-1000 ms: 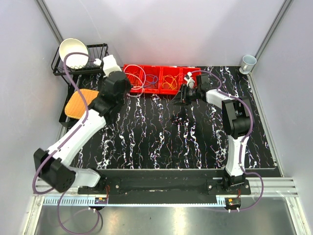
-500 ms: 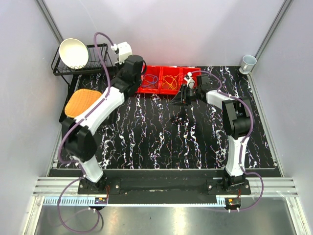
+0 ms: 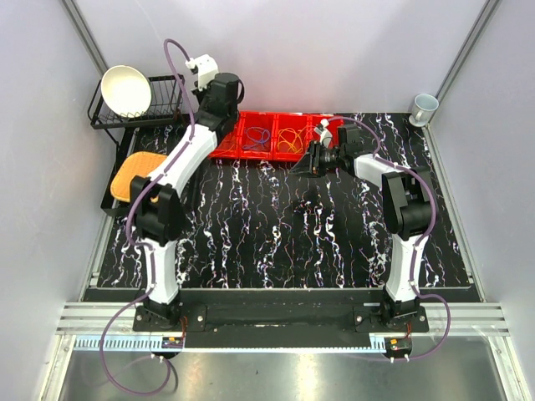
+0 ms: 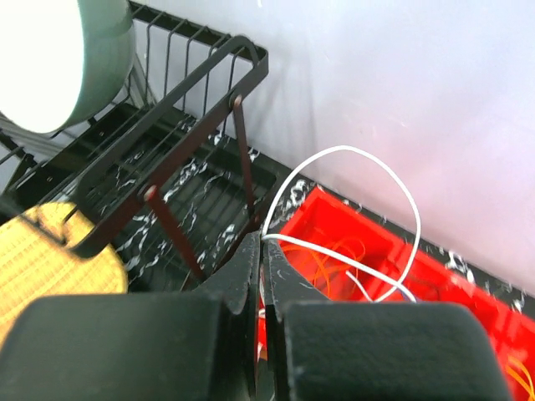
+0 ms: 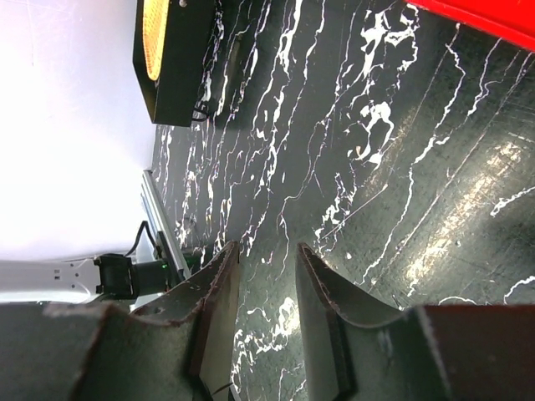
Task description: Untangle the cables
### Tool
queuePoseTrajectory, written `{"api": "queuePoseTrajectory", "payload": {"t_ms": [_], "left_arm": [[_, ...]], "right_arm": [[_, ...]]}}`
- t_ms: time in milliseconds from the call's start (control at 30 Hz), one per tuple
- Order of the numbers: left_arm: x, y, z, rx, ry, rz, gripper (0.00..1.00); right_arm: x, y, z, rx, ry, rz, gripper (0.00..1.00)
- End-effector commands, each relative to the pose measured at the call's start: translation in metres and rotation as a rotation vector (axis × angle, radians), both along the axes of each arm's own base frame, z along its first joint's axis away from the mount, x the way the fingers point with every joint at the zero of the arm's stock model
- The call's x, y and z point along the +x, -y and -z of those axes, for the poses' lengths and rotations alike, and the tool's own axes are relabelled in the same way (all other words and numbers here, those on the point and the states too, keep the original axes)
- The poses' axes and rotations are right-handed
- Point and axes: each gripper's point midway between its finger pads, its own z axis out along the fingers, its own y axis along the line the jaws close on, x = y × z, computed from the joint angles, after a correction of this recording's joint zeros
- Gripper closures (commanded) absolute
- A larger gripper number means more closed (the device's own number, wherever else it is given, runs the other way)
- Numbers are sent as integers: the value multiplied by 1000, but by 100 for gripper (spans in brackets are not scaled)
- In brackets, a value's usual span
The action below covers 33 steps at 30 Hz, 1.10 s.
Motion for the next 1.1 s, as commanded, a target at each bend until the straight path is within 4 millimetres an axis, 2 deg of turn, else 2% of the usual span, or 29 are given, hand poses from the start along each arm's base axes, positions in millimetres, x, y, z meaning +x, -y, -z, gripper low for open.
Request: {"api": "queuePoseTrajectory", "payload": {"t_ms": [0, 267, 400, 600, 900, 1067], "left_arm": [[24, -6, -2, 5, 30, -28, 100], [50, -11, 36, -36, 1, -25, 100], [60, -13, 71, -81, -53, -7, 100], [66, -18, 113, -129, -113, -14, 100], [68, -22, 156, -136, -182, -27, 100], [69, -18, 167, -154, -194, -16, 100]], "right_arm": [[1, -2, -30, 49, 87, -24, 61], [6, -3, -20, 48, 57, -18, 61], [7, -3, -18, 46, 52, -15, 61], [7, -3, -15, 45, 41, -15, 61], [8, -3, -13, 42, 34, -12, 61], [8, -4, -12, 41, 29, -12, 61]]}}
